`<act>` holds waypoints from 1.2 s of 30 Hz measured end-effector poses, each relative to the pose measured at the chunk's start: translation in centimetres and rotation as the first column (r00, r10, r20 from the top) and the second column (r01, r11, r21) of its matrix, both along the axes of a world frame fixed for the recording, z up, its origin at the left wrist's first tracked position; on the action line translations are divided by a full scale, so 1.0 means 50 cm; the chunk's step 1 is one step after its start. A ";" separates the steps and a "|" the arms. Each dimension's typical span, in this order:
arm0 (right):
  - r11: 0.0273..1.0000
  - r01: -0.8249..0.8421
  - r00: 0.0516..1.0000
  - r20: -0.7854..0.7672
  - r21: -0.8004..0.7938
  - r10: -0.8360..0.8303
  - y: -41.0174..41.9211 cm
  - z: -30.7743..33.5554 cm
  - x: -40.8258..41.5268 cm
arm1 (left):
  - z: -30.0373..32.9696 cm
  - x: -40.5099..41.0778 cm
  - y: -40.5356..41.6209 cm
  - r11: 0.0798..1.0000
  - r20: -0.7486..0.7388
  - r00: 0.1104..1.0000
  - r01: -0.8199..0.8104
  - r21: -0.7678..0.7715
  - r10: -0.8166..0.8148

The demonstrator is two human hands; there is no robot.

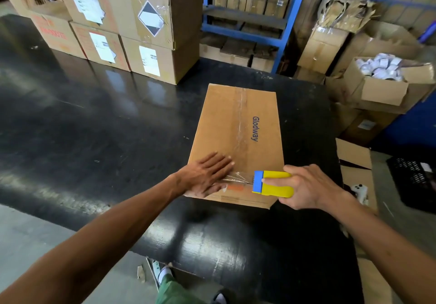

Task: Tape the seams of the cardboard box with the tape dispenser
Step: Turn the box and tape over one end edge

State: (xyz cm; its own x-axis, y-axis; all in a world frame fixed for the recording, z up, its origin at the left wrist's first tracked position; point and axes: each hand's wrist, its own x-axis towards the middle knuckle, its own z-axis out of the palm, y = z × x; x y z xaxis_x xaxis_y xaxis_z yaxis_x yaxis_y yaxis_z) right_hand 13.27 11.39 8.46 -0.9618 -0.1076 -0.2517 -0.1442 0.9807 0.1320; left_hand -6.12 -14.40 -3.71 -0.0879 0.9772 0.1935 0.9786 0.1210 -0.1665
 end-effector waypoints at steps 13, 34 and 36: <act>1.000 0.025 0.999 -0.046 -0.004 -0.025 -0.033 -0.006 -0.019 | -0.036 0.012 0.062 0.999 0.062 0.998 0.032 -0.037 -0.030; 1.000 -0.012 0.996 -0.090 0.024 0.014 0.080 -0.018 0.077 | -0.012 -0.002 0.037 0.999 0.186 0.982 -0.002 -0.045 0.011; 0.999 -0.046 0.989 -0.140 0.027 0.049 0.075 -0.028 0.078 | -0.010 0.005 0.037 0.999 0.170 0.985 -0.014 -0.046 0.021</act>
State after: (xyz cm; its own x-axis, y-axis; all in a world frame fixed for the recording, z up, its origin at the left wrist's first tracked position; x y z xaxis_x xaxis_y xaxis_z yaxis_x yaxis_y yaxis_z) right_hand 17.16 15.16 7.08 -0.9817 -0.1496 -0.1177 -0.1690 0.9696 0.1769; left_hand -5.89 -12.54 -4.22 -0.1329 0.9824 0.1309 0.9909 0.1345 -0.0032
